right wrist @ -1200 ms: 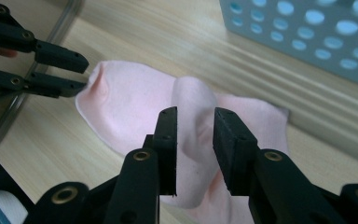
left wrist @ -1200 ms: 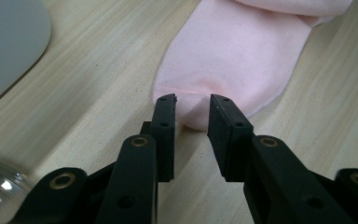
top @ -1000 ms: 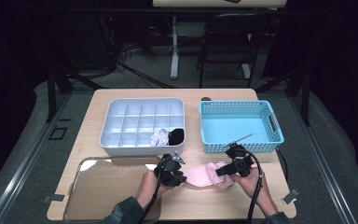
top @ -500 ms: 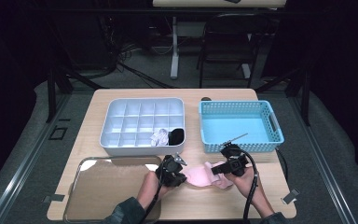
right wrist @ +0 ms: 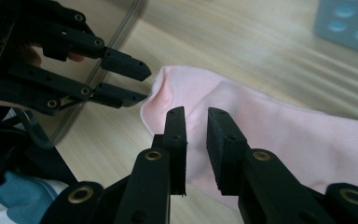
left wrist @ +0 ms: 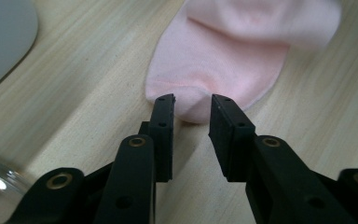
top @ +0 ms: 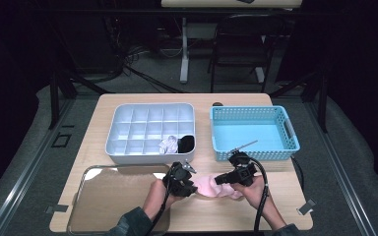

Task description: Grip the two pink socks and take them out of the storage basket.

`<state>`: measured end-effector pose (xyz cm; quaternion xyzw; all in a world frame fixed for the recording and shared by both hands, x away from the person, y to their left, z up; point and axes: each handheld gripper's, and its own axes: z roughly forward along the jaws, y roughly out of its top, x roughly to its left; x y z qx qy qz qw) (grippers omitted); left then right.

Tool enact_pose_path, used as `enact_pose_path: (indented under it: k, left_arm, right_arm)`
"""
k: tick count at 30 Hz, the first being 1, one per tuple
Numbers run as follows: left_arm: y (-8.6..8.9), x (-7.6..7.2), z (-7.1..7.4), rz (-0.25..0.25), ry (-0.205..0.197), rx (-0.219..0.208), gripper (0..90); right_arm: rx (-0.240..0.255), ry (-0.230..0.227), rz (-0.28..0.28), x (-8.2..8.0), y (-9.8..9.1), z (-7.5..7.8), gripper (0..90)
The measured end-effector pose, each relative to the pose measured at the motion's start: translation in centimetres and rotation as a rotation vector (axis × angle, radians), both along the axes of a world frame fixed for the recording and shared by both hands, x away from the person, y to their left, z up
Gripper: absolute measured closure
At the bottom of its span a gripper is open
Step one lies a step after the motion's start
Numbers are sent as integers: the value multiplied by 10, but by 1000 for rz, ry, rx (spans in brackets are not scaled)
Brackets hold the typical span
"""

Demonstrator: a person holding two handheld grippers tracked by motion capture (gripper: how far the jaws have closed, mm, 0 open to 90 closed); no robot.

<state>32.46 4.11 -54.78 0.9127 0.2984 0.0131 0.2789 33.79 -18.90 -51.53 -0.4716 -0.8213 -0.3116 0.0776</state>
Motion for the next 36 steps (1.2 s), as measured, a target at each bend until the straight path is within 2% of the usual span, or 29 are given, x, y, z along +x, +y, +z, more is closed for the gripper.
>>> enact_pose_path:
  k: [1,3,5,7,10,11,12,14,15,18,20,23,24,28,29,30,34,36]
  left_arm:
    - [1,0,1,-1,-1,-1,696]
    - [1,-1,4,0,-6,-10,670]
    - [1,-2,6,0,-10,-18,653]
    - [1,-3,9,-5,-9,-27,629]
    - [1,-4,13,-12,-7,-42,607]
    - [-1,-6,16,-11,-15,-56,591]
    - [-1,-6,16,-11,-15,-56,583]
    - [-6,-9,21,-15,-21,-87,565]
    - [-6,-9,21,-15,-21,-87,547]
    - [-22,-13,21,-33,-33,-84,513]
    - [-30,-14,17,-35,-41,-60,496]
    - [-33,-12,12,-31,-36,-40,490]
    - [-34,-12,8,-25,-44,-20,491]
    - [-31,-10,6,-11,-41,-8,515]
    - [-31,-10,6,-11,-41,-8,532]
    - [-30,-10,4,-6,-45,1,553]
    - [-27,-9,2,4,-44,-13,652]
    - [-26,-8,2,3,-49,-13,710]
  right_arm:
    - [-5,-10,10,1,-3,3,766]
    - [-3,-33,-21,1,-10,7,752]
    - [-23,-58,-61,1,-17,9,741]
    - [-69,-70,-92,2,-24,10,721]
    - [-88,-82,-117,3,-32,9,707]
    - [-120,-91,-144,3,-38,8,692]
    - [-127,-92,-147,4,-41,8,689]
    - [-168,-96,-164,4,-46,8,687]
    - [-168,-96,-164,4,-46,8,687]
    - [-224,-82,-185,7,-51,1,685]
    - [-257,-48,-169,10,-52,-4,681]
    - [-299,-27,-156,12,-52,-11,682]
    - [-321,-26,-154,14,-52,-14,680]
    - [-326,7,-147,16,-50,-20,678]
    - [-340,10,-139,16,-50,-22,684]
    - [-342,18,-132,16,-49,-23,700]
    - [-348,30,-119,16,-45,-26,784]
    - [-358,14,-119,15,-43,-27,818]
